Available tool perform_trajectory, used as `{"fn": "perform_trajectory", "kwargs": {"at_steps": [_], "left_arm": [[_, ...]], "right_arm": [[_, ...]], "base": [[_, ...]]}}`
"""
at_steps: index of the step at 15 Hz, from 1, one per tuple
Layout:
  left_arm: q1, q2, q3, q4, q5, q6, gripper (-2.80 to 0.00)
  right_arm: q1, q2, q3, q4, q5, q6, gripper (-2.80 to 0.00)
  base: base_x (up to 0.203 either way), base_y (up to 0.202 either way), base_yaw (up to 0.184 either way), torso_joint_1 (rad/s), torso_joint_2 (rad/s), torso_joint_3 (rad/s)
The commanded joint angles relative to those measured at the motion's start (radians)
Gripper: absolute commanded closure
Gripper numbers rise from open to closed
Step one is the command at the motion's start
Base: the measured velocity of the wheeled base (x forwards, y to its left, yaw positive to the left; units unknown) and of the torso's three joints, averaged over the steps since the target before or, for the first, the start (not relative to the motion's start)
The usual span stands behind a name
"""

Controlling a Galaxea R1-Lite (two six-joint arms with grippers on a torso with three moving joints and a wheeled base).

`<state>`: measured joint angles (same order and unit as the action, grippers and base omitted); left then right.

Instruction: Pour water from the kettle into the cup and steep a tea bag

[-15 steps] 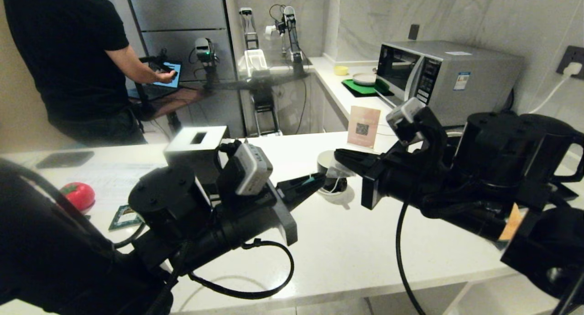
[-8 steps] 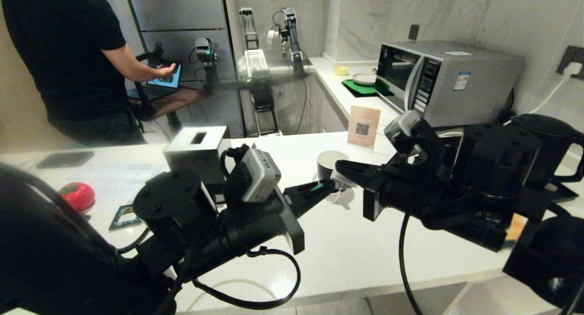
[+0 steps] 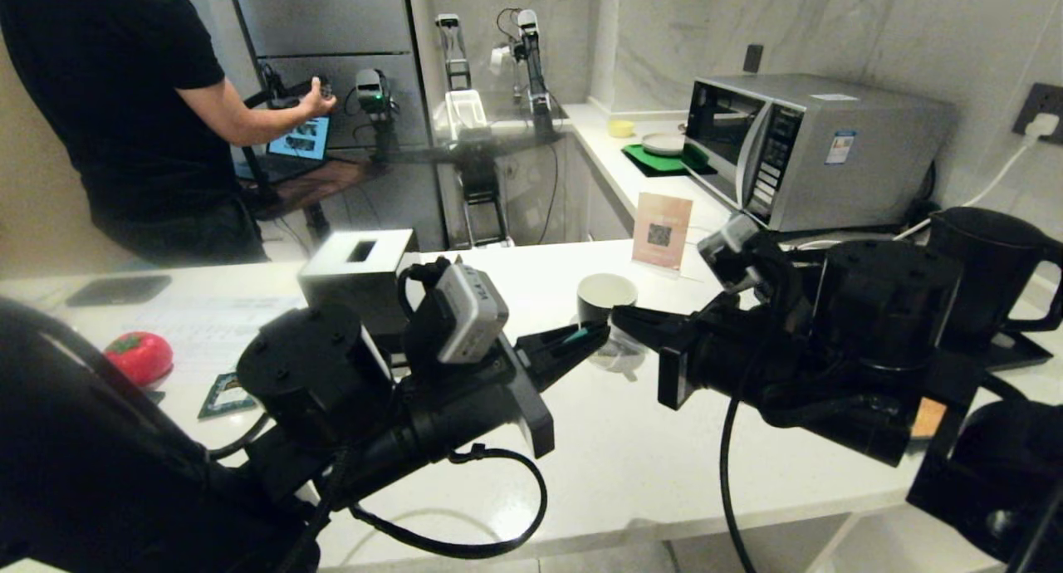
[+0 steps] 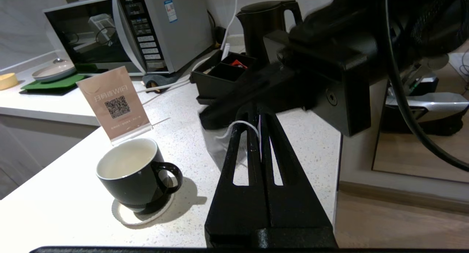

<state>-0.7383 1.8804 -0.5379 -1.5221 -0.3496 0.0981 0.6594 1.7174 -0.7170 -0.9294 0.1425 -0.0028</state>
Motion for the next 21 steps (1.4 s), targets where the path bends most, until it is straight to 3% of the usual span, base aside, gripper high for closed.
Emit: {"fn": "perform_trajectory", "kwargs": {"at_steps": [1, 3, 4, 5, 13, 16, 19, 21], "left_arm": [[0.000, -0.001, -0.001, -0.020, -0.002, 0.000, 0.00], [0.000, -0.001, 0.001, -0.020, -0.002, 0.000, 0.00], [0.000, -0.001, 0.001, -0.020, -0.002, 0.000, 0.00], [0.000, 0.000, 0.001, -0.021, -0.002, 0.000, 0.00], [0.000, -0.001, 0.009, -0.020, -0.001, 0.002, 0.00], [0.002, -0.004, 0.010, -0.020, 0.000, 0.001, 0.00], [0.002, -0.006, 0.019, -0.020, 0.001, 0.002, 0.00], [0.002, -0.008, 0.026, -0.020, 0.001, 0.002, 0.00]], "right_arm": [[0.000, 0.010, 0.007, -0.003, 0.002, 0.004, 0.00], [0.000, 0.010, 0.008, -0.002, 0.002, 0.006, 0.00], [0.000, 0.010, 0.008, -0.002, 0.002, 0.006, -2.08], [0.000, 0.008, 0.010, -0.002, 0.002, 0.007, -2.80], [-0.005, 0.008, 0.008, -0.070, -0.029, 0.010, -2.80], [-0.006, 0.001, 0.006, -0.072, -0.116, 0.009, -2.80], [-0.007, -0.012, 0.000, -0.071, -0.260, -0.001, -2.80], [-0.028, -0.014, 0.002, -0.072, -0.365, -0.050, -2.80]], "base": [[0.000, 0.000, 0.000, 0.000, 0.00, 0.000], [0.000, 0.000, 0.000, 0.000, 0.00, 0.000], [0.000, 0.000, 0.000, 0.000, 0.00, 0.000], [0.000, 0.000, 0.000, 0.000, 0.00, 0.000], [0.000, 0.000, 0.000, 0.000, 0.00, 0.000], [0.000, 0.000, 0.000, 0.000, 0.00, 0.000], [0.000, 0.000, 0.000, 0.000, 0.00, 0.000], [0.000, 0.000, 0.000, 0.000, 0.00, 0.000]]}}
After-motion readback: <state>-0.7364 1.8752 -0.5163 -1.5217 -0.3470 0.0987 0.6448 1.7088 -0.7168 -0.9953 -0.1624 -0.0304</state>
